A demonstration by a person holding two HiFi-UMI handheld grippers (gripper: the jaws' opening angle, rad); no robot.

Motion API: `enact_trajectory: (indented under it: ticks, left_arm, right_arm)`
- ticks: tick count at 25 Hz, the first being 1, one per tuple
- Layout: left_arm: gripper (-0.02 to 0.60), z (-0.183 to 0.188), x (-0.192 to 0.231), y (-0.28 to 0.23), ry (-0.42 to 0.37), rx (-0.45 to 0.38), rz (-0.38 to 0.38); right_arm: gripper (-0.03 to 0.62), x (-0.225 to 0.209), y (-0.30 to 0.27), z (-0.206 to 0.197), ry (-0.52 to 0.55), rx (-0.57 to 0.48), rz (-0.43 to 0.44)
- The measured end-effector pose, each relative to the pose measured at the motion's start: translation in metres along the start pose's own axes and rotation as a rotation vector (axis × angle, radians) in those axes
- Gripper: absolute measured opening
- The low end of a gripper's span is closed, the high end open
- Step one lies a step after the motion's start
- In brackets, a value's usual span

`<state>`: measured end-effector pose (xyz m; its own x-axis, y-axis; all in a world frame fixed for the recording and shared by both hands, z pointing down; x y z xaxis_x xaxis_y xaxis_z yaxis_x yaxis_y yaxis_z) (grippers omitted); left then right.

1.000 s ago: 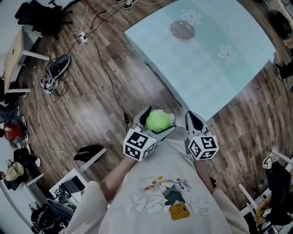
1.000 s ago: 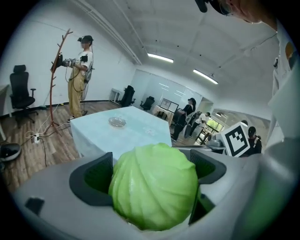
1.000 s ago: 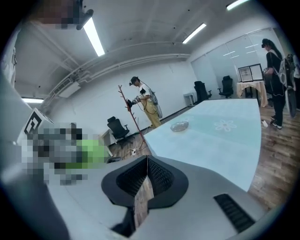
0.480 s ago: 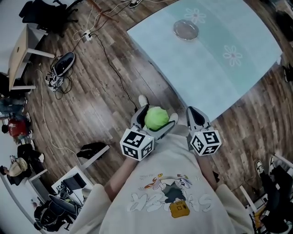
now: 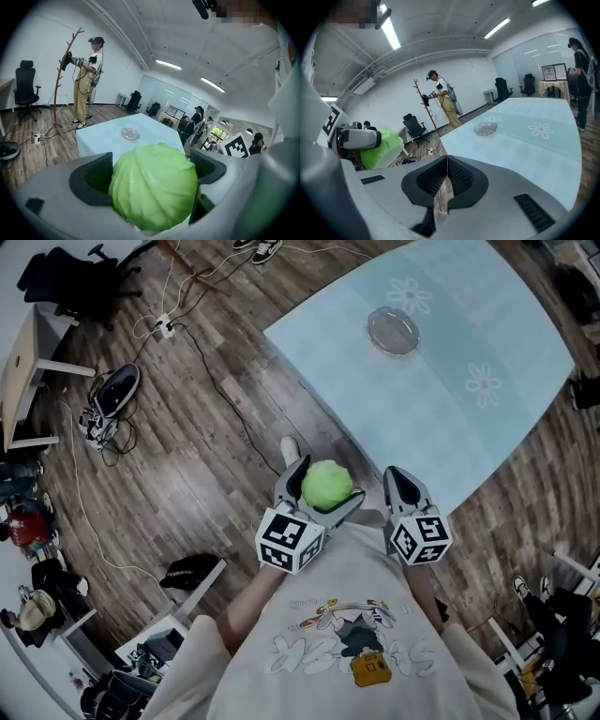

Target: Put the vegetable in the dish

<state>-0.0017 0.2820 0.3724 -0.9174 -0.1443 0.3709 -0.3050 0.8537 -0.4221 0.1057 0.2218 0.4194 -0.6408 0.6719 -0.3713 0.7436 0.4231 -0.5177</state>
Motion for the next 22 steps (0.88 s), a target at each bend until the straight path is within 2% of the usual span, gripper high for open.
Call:
enact_trajectory:
  ticks: [4,12,18,22]
  left_arm:
    - [0.528,0.030,0.047,-0.004,0.004,-0.007,-0.038]
    - [0.528,0.081,0.146,0.002,0.003,-0.010,-0.102]
    - [0.528,0.104,0.186,-0.012,-0.028,-0.009,-0.191]
    - [0.528,0.115,0.196,-0.025,-0.043,0.019,-0.234]
  right_arm:
    - [0.021,0.016,-0.046,0.028,-0.005,0.001,-0.029]
    - [0.021,0.077,-0.134,0.079,0.019,-0.014,-0.056]
    - [0.021,0.099,-0.172,0.090,0.024,-0.024,-0.105]
    - [0.021,0.093,-0.173,0.096,0.001,-0.012,-0.156]
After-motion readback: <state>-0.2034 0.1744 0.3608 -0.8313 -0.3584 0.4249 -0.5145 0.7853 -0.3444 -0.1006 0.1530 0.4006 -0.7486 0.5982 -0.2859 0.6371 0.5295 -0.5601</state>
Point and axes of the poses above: the fingertips, and each gripper's own axes: y backward along the fingers, x to its left, z out of its top, the point moved 1 cm from there along y, backward along the fingers, and after that the axes turned 2 degrees about -y, right-handed, at the moved point
